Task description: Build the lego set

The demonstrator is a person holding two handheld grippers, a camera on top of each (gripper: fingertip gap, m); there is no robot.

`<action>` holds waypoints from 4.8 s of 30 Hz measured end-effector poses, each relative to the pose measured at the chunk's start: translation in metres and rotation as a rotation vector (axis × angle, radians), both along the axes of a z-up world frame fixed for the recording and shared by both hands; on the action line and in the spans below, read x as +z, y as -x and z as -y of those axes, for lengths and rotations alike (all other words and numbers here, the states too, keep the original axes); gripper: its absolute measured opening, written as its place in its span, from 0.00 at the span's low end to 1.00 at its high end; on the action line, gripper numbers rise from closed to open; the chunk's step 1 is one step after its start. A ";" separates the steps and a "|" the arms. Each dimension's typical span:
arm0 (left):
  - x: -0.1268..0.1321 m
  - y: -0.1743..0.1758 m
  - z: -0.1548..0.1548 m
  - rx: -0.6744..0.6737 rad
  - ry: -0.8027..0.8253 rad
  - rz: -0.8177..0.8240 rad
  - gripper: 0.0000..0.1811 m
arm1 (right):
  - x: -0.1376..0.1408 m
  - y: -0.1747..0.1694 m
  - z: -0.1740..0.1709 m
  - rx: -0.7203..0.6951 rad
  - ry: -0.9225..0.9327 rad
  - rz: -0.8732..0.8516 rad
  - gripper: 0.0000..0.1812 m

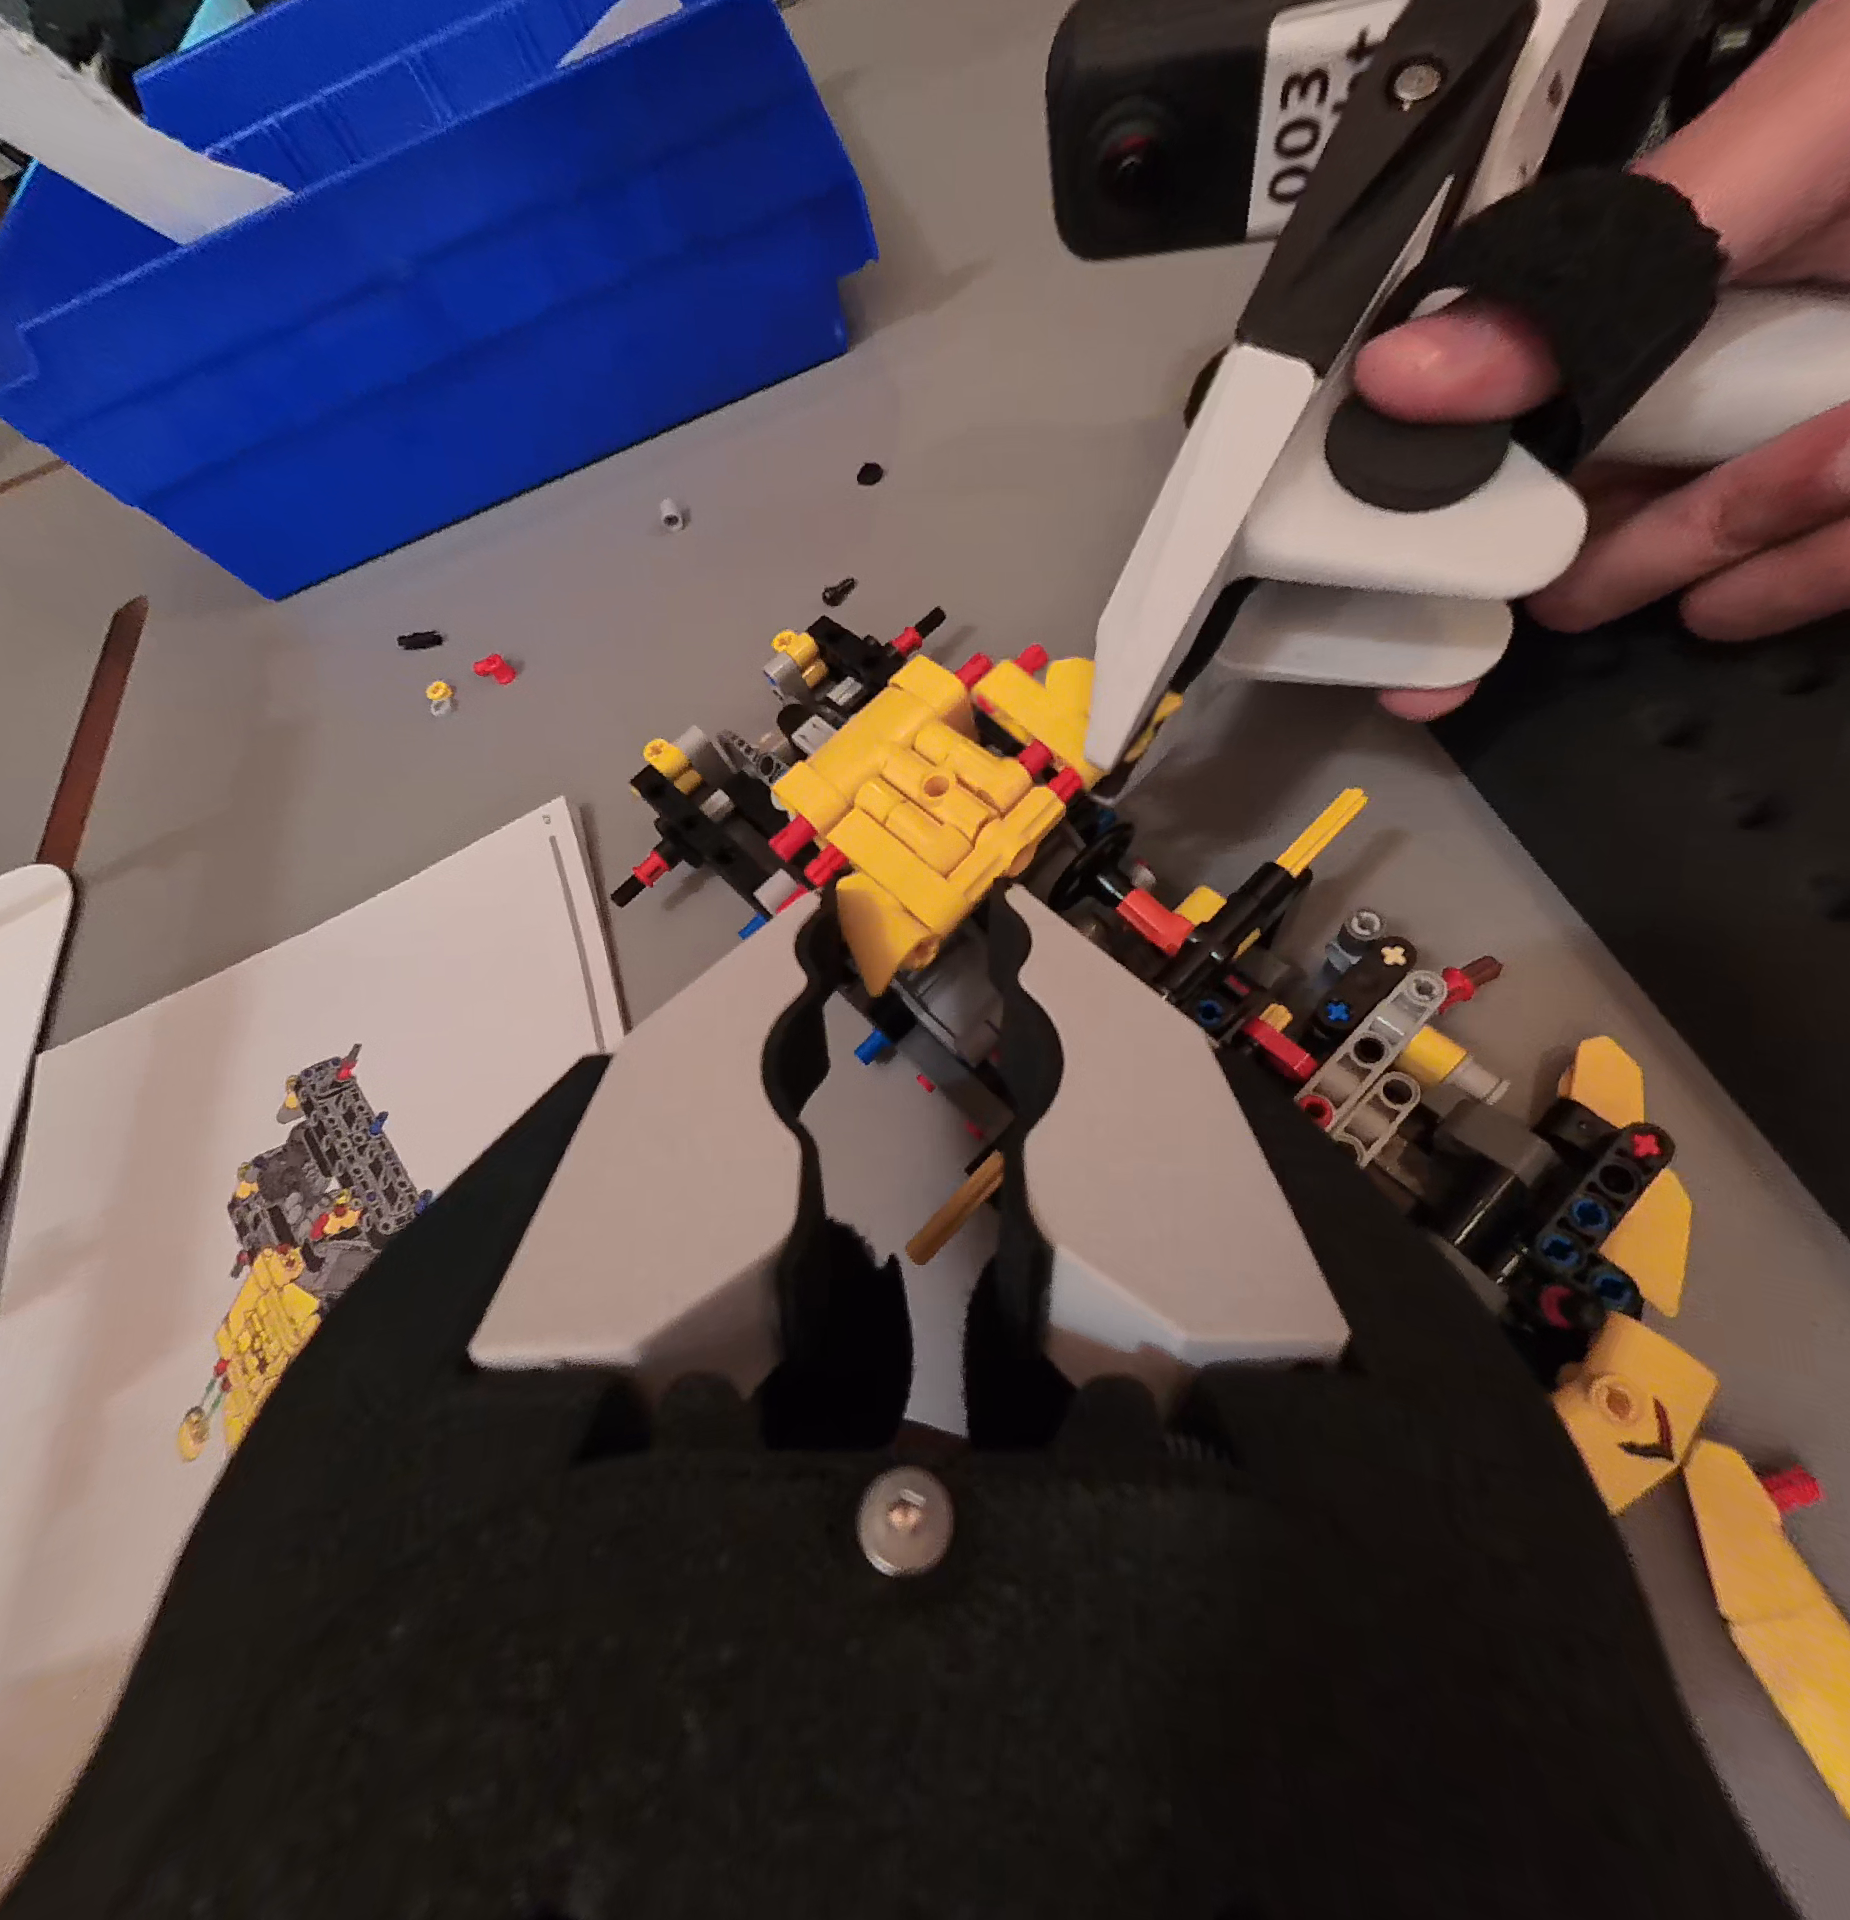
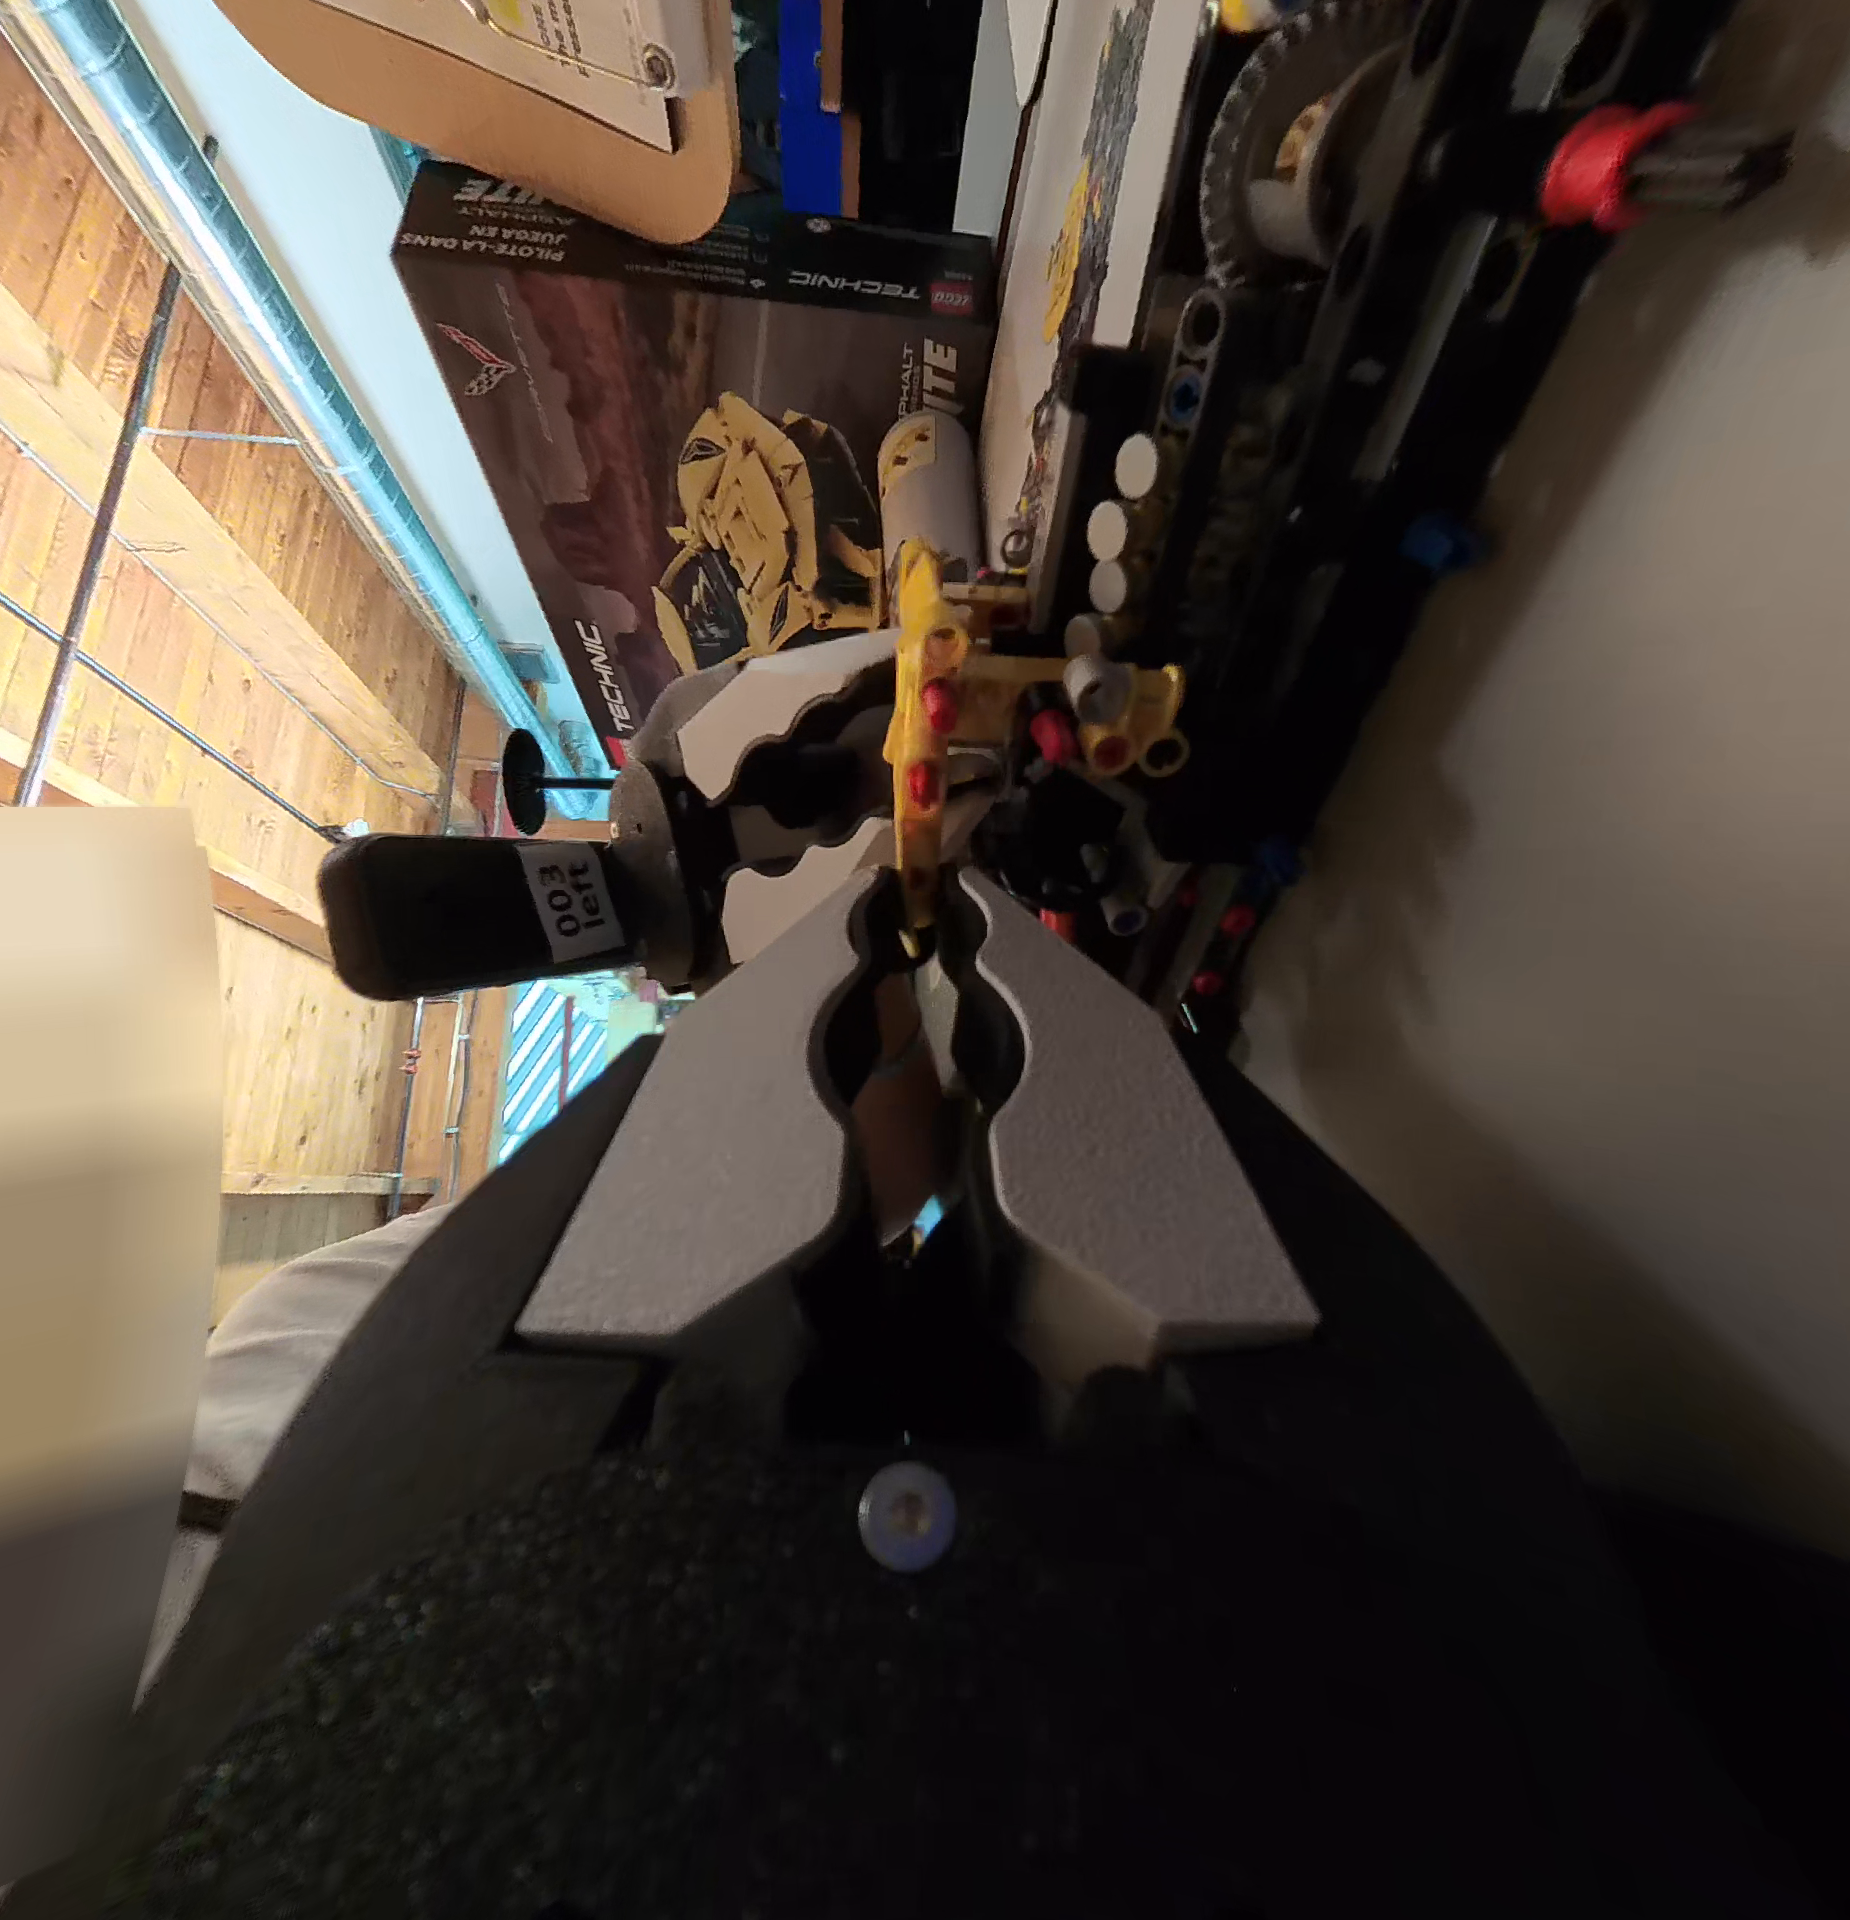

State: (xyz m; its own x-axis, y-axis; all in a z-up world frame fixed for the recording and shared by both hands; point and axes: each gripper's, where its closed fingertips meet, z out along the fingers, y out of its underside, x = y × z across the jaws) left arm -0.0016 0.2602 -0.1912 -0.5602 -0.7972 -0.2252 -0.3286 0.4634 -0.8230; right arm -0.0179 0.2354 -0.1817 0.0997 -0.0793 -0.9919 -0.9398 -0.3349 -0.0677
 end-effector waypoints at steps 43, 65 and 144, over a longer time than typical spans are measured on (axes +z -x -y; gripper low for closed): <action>-0.001 0.006 0.010 -0.091 0.024 0.001 0.14 | 0.001 -0.005 0.007 0.113 -0.001 0.089 0.04; 0.000 0.007 0.011 -0.124 0.008 0.021 0.14 | 0.003 0.004 0.017 0.270 -0.028 0.188 0.08; -0.001 0.009 0.020 -0.202 -0.045 0.047 0.13 | 0.000 -0.010 0.019 0.094 -0.008 0.047 0.03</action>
